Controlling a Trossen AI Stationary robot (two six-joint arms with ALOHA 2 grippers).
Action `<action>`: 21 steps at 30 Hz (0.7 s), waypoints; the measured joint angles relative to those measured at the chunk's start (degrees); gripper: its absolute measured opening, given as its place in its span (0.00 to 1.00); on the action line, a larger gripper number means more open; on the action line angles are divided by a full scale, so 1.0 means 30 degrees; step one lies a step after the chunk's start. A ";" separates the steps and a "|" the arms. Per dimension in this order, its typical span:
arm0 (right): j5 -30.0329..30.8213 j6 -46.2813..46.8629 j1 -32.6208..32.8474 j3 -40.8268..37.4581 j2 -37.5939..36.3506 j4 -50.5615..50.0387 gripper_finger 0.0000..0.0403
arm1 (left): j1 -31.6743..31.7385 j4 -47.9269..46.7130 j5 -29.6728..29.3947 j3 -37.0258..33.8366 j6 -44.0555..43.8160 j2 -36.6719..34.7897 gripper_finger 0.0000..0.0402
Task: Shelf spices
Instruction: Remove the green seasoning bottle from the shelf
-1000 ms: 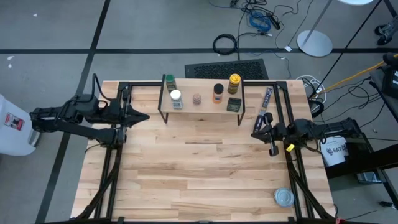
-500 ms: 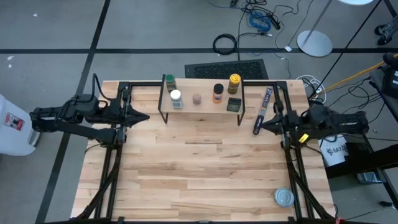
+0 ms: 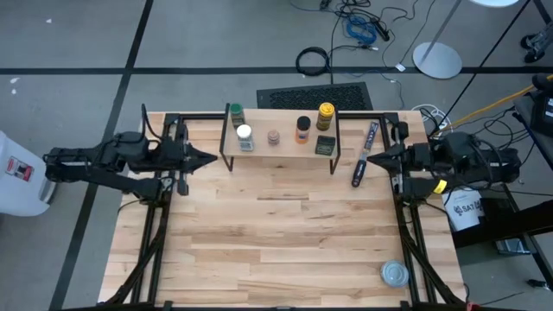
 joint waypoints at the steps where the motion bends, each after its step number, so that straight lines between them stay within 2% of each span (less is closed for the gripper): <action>1: 0.0326 0.0419 0.0000 0.0000 0.0060 0.0007 0.00 | 0.0000 0.0100 0.0000 0.0000 0.0003 0.0079 0.04; 5: 0.0975 0.2810 0.0000 0.0000 0.0496 -0.0013 0.00 | -0.0015 0.0569 0.0000 0.0000 0.0018 0.0482 0.04; 9: 0.0956 0.3244 0.0000 0.0000 0.1294 -0.0123 0.00 | -0.0015 0.1010 -0.0147 0.0000 -0.0004 0.0814 0.04; 11: 0.0961 0.3341 0.0000 -0.0007 0.1826 -0.0126 0.00 | -0.0015 0.1483 -0.0873 0.0000 0.0086 0.1004 0.04; 15: 0.1024 0.3629 0.0000 -0.0015 0.3011 0.0284 0.00 | 0.0000 0.3472 -0.3666 0.0000 0.1590 0.1126 0.04; 21: 0.0972 0.5545 0.0000 -0.0029 0.4300 0.1133 0.00 | -0.0034 0.3946 -0.3786 0.0000 0.1498 0.1104 0.04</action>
